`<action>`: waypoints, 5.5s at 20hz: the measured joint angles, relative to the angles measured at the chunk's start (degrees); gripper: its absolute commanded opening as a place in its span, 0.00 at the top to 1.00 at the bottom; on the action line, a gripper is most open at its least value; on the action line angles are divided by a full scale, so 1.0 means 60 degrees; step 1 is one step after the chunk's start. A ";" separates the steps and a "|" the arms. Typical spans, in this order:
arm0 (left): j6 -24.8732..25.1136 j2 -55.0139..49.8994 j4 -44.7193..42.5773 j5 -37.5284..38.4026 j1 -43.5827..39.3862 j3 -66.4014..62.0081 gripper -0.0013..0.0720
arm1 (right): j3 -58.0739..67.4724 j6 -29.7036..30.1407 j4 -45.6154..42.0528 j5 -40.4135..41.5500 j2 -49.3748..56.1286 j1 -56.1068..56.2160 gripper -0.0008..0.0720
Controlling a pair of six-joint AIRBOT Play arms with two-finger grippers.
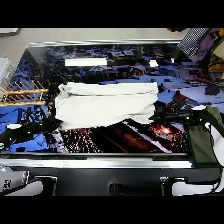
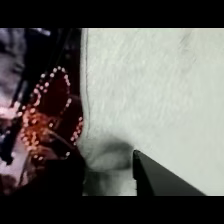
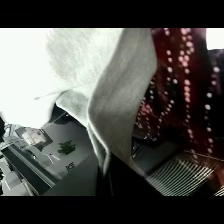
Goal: Fold the clothes and pants, and hang the long-sleeved shirts on hangers.
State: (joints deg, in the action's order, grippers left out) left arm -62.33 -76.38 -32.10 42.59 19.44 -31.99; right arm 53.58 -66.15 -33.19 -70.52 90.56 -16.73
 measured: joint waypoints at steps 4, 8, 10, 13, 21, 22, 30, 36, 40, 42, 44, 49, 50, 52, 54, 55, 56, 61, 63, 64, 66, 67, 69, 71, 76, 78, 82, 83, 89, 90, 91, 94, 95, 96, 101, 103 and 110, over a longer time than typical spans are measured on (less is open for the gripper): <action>0.0004 -0.0033 0.0040 0.0029 -0.0335 -0.0255 0.96 | 0.0000 0.0095 0.0157 0.0138 -0.0328 0.0000 0.95; 0.0084 0.0047 0.0237 0.0918 -0.0444 -0.1432 0.96 | 0.0033 0.0331 0.0415 0.0386 -0.1344 0.0000 0.95; 0.0106 0.0215 0.0335 0.1515 -0.0463 -0.2430 0.96 | 0.0255 0.0441 0.0514 0.0455 -0.2069 0.0000 0.95; -0.0073 0.0736 0.0335 0.2317 -0.0466 -0.4324 0.96 | 0.1188 0.0495 0.0586 0.0510 -0.3340 0.0000 0.95; -0.2947 0.3861 -0.2885 0.3275 -0.0459 -0.9839 0.96 | 0.5548 -0.0750 -0.0623 0.1472 -0.7107 0.0000 0.95; -0.3424 0.4364 -0.3483 0.3326 -0.0459 -1.0174 0.96 | 0.5960 -0.1129 -0.1111 0.1712 -0.7646 0.0000 0.95; -0.5450 0.6921 -0.6761 0.3344 -0.0463 -1.0936 0.96 | 0.6980 -0.3869 -0.3971 0.3042 -0.9723 0.0004 0.95; -0.4666 0.5617 -0.5588 0.3340 -0.0466 -1.0382 0.96 | 0.7042 -0.4670 -0.3727 0.2743 -0.8087 0.0007 0.95; -0.3628 0.3198 -0.4401 0.3311 -0.0827 -1.0072 0.96 | 0.7034 -0.4918 -0.3468 0.1508 -0.5606 0.0208 0.95; -0.3184 0.1745 -0.4237 0.3177 -0.1206 -1.0014 0.96 | 0.7034 -0.4827 -0.3690 0.1144 -0.4149 0.0597 0.95; -0.2849 0.0102 -0.4062 0.2852 -0.1636 -0.9981 0.96 | 0.7031 -0.4732 -0.4204 0.1035 -0.2670 0.1067 0.95; -0.2488 -0.3293 -0.3810 0.1166 -0.2280 -1.0273 0.96 | 0.7027 -0.4994 -0.5322 0.2342 0.0408 0.1665 0.95; -0.2419 -0.3821 -0.3796 0.0896 -0.2346 -1.0455 0.96 | 0.7027 -0.5064 -0.5410 0.2750 0.0805 0.1705 0.95; -0.2240 -0.4564 -0.3741 0.0565 -0.2419 -1.0823 0.96 | 0.7027 -0.5104 -0.5486 0.3534 0.1370 0.1763 0.95; -0.2076 -0.4951 -0.3716 0.0404 -0.2433 -1.1085 0.96 | 0.7045 -0.5184 -0.5592 0.4178 0.1661 0.1781 0.95; -0.2011 -0.5078 -0.3723 0.0455 -0.2426 -1.1187 0.96 | 0.7056 -0.5249 -0.5625 0.4335 0.1749 0.1796 0.95; -0.1967 -0.5158 -0.3719 0.0612 -0.2397 -1.1267 0.96 | 0.7063 -0.5333 -0.5654 0.4375 0.1807 0.1800 0.95; -0.1865 -0.5340 -0.3807 0.2193 -0.2200 -1.1417 0.96 | 0.7078 -0.5526 -0.5985 0.3246 0.1942 0.1800 0.95; -0.1883 -0.5362 -0.3960 0.2922 -0.2160 -1.1435 0.96 | 0.7078 -0.5563 -0.6196 0.2528 0.1963 0.1800 0.95; -0.1891 -0.5366 -0.4087 0.3213 -0.2157 -1.1438 0.96 | 0.7078 -0.5563 -0.6291 0.2215 0.1967 0.1800 0.95; -0.1934 -0.5380 -0.4295 0.3723 -0.2153 -1.1446 0.96 | 0.7060 -0.5570 -0.6455 0.1625 0.1982 0.1800 0.95; -0.1934 -0.5380 -0.4382 0.3934 -0.2153 -1.1446 0.96 | 0.7053 -0.5588 -0.6535 0.1373 0.2007 0.1800 0.95; -0.1960 -0.5384 -0.4521 0.4269 -0.2153 -1.1449 0.96 | 0.7042 -0.5592 -0.6630 0.0874 0.2124 0.1803 0.95; -0.1960 -0.5417 -0.4666 0.4550 -0.2153 -1.1449 0.96 | 0.7038 -0.5592 -0.6688 0.0386 0.2310 0.1803 0.95; -0.2018 -0.5559 -0.4940 0.4954 -0.2153 -1.1449 0.96 | 0.7038 -0.5595 -0.6757 -0.0430 0.2758 0.1810 0.95; -0.2044 -0.5621 -0.5005 0.5074 -0.2153 -1.1449 0.93 | 0.7038 -0.5610 -0.6757 -0.0543 0.2834 0.1810 0.95; -0.2204 -0.5734 -0.5085 0.5129 -0.2175 -1.1449 0.22 | 0.7038 -0.5628 -0.6812 -0.0688 0.2918 0.1810 0.64; -0.2259 -0.5730 -0.5085 0.5133 -0.2167 -1.1449 0.22 | 0.7038 -0.5625 -0.6779 -0.0699 0.2911 0.1810 0.63; -0.2663 -0.4703 -0.5162 0.5996 -0.1504 -1.1351 0.22 | 0.7034 -0.4707 -0.6768 -0.1082 0.1421 0.1803 0.25; -0.2692 -0.4280 -0.5115 0.6124 -0.1268 -1.1158 0.22 | 0.7038 -0.4513 -0.6951 -0.1188 0.0980 0.1774 0.25; -0.2721 -0.3807 -0.5085 0.6226 -0.1027 -1.0845 0.22 | 0.7034 -0.4346 -0.7096 -0.1297 0.0495 0.1668 0.25; -0.2830 -0.1880 -0.5009 0.6295 -0.0098 -0.8790 0.22 | 0.7009 -0.4073 -0.7125 -0.1596 -0.0780 0.0863 0.25; -0.2860 -0.1191 -0.4947 0.6200 0.0204 -0.7879 0.22 | 0.6932 -0.4033 -0.6954 -0.1705 -0.1133 0.0477 0.25; -0.2856 -0.0430 -0.4801 0.6080 0.0506 -0.6798 0.22 | 0.6783 -0.3967 -0.6677 -0.1821 -0.1494 0.0029 0.25; -0.2739 0.2557 -0.4331 0.5311 0.1260 -0.2073 0.22 | 0.5155 -0.3574 -0.5169 -0.2113 -0.2783 -0.1650 0.25; -0.2637 0.3195 -0.4054 0.5093 0.1355 -0.0780 0.22 | 0.4288 -0.3442 -0.4827 -0.2138 -0.3104 -0.1880 0.25; -0.2189 0.3821 -0.3453 0.4324 0.1432 0.1246 0.24 | 0.2135 -0.3253 -0.4266 -0.2171 -0.3413 -0.2087 0.28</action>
State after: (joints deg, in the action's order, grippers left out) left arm -75.46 -53.45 -52.82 68.53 28.03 -24.51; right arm 66.39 -85.67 -58.78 -83.55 70.08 -29.26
